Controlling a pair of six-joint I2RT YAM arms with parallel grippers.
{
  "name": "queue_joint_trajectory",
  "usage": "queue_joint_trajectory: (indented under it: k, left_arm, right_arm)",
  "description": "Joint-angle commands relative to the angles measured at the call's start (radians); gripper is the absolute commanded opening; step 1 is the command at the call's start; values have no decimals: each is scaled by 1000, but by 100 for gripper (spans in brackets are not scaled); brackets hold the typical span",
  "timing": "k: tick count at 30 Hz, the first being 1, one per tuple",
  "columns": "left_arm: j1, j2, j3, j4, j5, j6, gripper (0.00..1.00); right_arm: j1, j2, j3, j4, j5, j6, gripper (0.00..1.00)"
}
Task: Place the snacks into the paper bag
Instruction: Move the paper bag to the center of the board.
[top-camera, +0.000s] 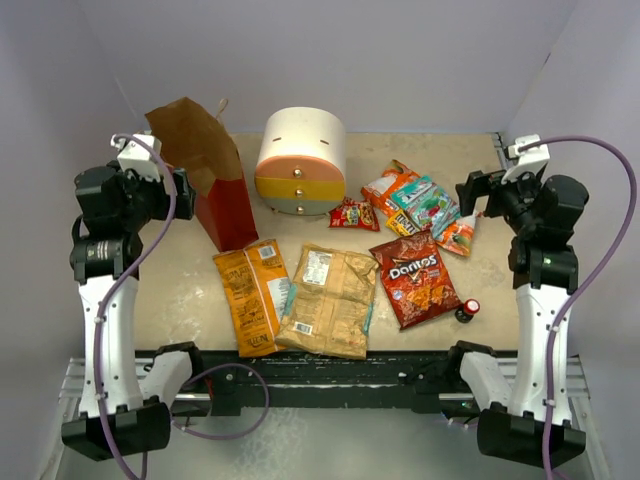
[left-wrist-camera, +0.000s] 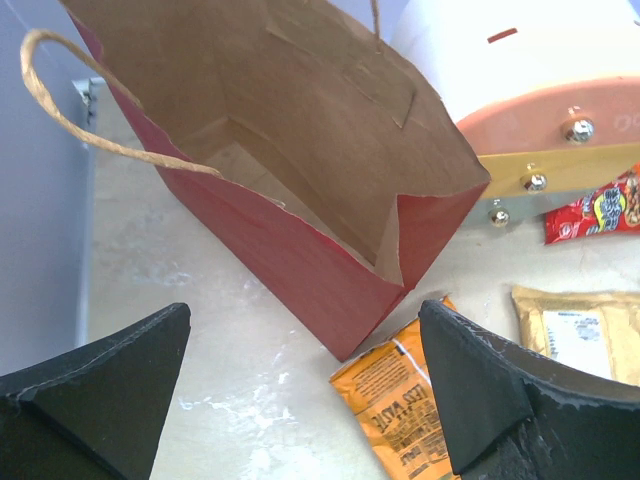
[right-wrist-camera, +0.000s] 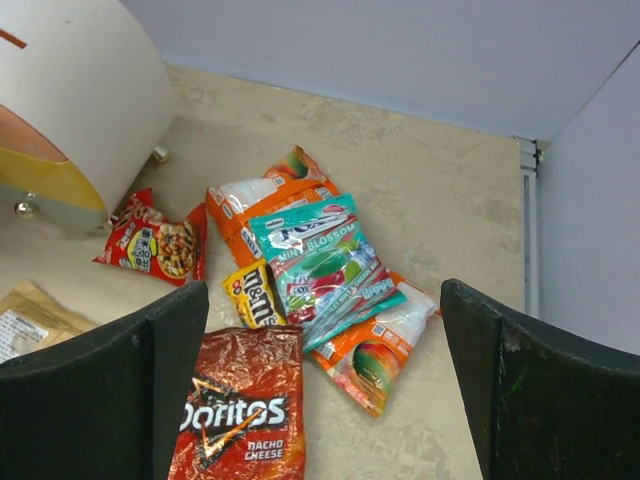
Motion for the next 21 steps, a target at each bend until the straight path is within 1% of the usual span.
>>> queue_joint_trajectory:
  k: [1,6,9,12,17,21]
  left_arm:
    - [10,86,39,73,-52,-144,99]
    - [10,173,40,160,-83,-264,94]
    - [11,237,46,210,-103,-302,90]
    - [9,298,54,219,-98,-328,86]
    - [9,331,39,222,-51,-314,73]
    - [8,339,55,202,-38,-251,61]
  right_arm:
    - [-6,4,-45,106,-77,-13,100]
    - [-5,-22,-104,153,-103,-14,100]
    - [-5,-20,-116,160,-128,-11,100]
    - [-5,-17,-150,163,-134,-12,100]
    - [-6,-18,-169,162,-142,-20,100]
    - [-6,-24,-181,162,-146,-25,100]
